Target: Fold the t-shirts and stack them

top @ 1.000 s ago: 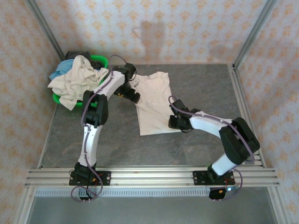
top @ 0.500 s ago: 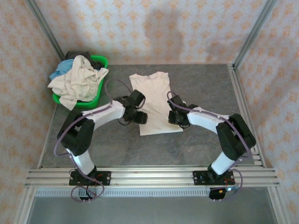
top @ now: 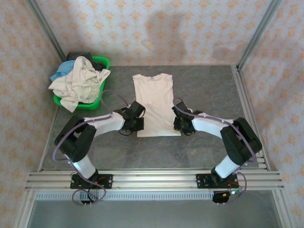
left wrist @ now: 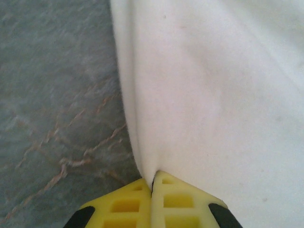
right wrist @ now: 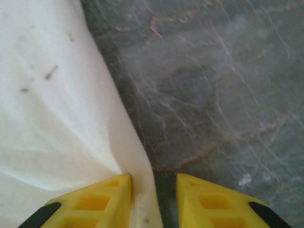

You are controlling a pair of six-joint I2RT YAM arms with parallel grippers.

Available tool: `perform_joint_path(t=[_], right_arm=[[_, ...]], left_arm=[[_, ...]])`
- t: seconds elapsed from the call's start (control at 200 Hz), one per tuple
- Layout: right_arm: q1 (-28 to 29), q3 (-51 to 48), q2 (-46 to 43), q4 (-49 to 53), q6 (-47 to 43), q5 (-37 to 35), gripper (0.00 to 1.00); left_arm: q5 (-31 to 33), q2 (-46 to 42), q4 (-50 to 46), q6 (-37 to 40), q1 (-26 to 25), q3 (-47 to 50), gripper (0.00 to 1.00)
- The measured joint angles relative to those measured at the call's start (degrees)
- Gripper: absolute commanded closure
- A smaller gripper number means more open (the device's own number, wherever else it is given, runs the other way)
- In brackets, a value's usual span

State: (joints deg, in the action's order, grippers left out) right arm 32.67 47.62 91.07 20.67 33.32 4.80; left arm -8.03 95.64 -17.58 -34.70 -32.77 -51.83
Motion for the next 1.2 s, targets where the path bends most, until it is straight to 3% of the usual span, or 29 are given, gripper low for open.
perform_joint_path(t=[0.16,0.315,0.565,0.891,0.976,1.051,1.201], right_arm=[[3.45,-2.97,-1.90,-2.14,4.13,0.44,0.73],[5.88,-4.02,-4.70,-2.23,5.70,1.20,0.67],[7.76,-5.44,-8.52,-2.95,5.64,3.98,0.59],[11.34,-8.44,-9.42,-0.09,6.08,1.77,0.50],[11.56,-9.05,-9.60,-0.76,6.08,2.08,0.53],[11.54,-9.66,-9.33,-1.88,6.23,2.69,0.57],[11.32,-9.70,-9.01,-1.51,6.80,2.10,0.77]], left_arm=[[0.17,-6.58,6.71,-3.02,-0.24,8.72,1.00],[1.29,-11.56,9.14,-5.86,-0.24,14.47,0.55],[1.03,-18.01,10.23,-9.11,-0.63,18.36,0.43],[0.35,-19.10,8.83,-10.29,-6.01,20.74,0.43],[0.55,-19.10,9.31,-10.32,-6.23,21.53,0.52],[0.44,-18.97,9.53,-10.60,-6.19,21.62,0.67],[-0.61,-17.55,10.97,-11.15,-5.86,21.70,0.89]])
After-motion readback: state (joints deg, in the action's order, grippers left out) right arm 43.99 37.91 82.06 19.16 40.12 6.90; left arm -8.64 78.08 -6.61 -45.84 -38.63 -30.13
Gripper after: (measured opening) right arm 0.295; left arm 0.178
